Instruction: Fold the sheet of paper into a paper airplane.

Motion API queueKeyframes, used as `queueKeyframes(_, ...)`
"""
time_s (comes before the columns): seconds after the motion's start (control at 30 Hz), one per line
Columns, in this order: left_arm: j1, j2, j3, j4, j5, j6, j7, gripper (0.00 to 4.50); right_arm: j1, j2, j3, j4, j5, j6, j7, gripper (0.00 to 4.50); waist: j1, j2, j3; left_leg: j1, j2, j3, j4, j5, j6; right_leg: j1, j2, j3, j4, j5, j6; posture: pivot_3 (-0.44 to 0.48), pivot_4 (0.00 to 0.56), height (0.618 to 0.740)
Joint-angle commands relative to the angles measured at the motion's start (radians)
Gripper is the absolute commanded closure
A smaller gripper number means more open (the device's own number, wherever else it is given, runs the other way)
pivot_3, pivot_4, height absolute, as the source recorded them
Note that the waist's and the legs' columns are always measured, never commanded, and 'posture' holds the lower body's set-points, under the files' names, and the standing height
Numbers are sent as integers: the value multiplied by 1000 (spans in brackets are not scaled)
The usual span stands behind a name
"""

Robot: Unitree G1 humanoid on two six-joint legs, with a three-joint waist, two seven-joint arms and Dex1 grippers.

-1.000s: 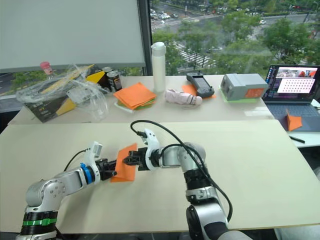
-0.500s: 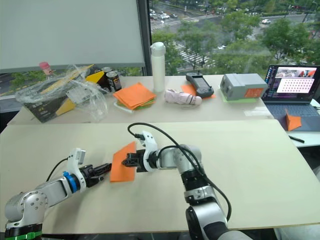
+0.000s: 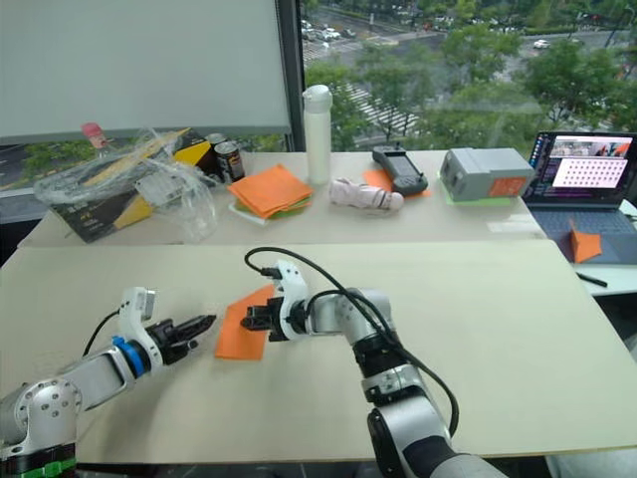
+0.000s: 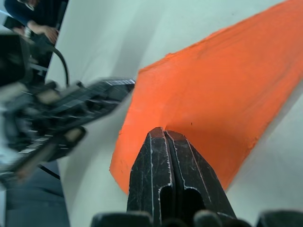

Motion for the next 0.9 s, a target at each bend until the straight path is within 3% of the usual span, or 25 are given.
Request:
queueKeyframes(0.03,-35,5,2,-46,-46,10,20,4500,-20,81,15,22,-20,-20,7,4467,0,-1,-1,0,0,0,0,0,0,0,0,0,0,0,0,0,150,740)
queueKeyframes(0.23,-70,16,-34,-20,-44,5,26,4500,-6,74,43,13,-45,-17,9,4467,-1,-1,-1,1,0,0,0,0,0,0,0,0,1,0,0,0,150,740)
queueKeyframes(0.5,-81,53,-155,74,62,-47,-36,4500,-1,71,51,4,-59,-18,12,4467,-1,-1,-1,1,0,0,0,0,0,0,1,0,1,0,0,0,150,740)
queueKeyframes(0.9,-165,34,-277,234,202,-141,-122,4500,8,66,49,-25,-66,-26,6,4467,0,-1,-1,1,0,0,0,0,-1,0,1,0,1,0,0,0,150,740)
